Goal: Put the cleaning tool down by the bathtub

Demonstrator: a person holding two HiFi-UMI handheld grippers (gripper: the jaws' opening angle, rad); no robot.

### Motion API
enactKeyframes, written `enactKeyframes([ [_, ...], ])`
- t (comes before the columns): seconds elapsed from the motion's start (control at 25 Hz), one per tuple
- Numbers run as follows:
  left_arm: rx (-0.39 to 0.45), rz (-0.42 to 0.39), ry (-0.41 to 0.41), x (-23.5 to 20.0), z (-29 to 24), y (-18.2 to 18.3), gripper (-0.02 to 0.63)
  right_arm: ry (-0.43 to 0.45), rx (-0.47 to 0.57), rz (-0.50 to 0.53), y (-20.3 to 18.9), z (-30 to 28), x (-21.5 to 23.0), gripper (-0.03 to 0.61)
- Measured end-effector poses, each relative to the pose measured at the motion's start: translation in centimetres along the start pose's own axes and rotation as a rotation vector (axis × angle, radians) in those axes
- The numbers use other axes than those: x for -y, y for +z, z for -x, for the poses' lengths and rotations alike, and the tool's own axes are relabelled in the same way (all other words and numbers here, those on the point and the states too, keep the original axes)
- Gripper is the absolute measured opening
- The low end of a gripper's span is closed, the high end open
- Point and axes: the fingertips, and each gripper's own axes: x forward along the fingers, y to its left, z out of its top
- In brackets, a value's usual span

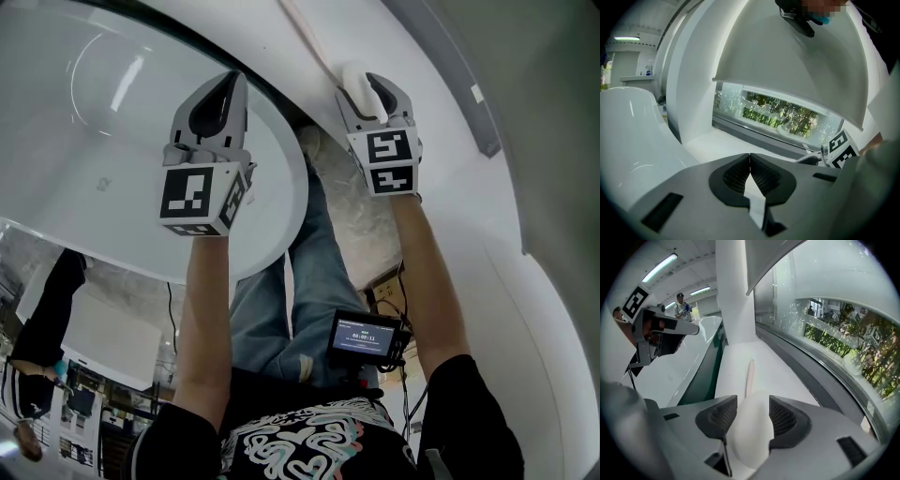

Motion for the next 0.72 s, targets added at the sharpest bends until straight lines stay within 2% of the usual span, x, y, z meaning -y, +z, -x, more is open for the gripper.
enactKeyframes([
  [0.32, 0.005, -0.003, 0.006, -0.3, 0.8, 0.4, 0.017, 0.016, -0.005, -0.013, -0.1, 0.2, -1.1, 0.212],
  [0.6, 0.014, -0.017, -0.001, 0.3, 1.9, 0.6, 0.017, -0.032, 0.070, -0.017, 1.3, 1.9, -0.3, 0.210],
  [0.72, 0.028, -0.029, -0.001, 0.7, 2.5, 1.4, 0.017, -0.043, 0.107, -0.031, 2.1, 3.4, 0.0, 0.170],
])
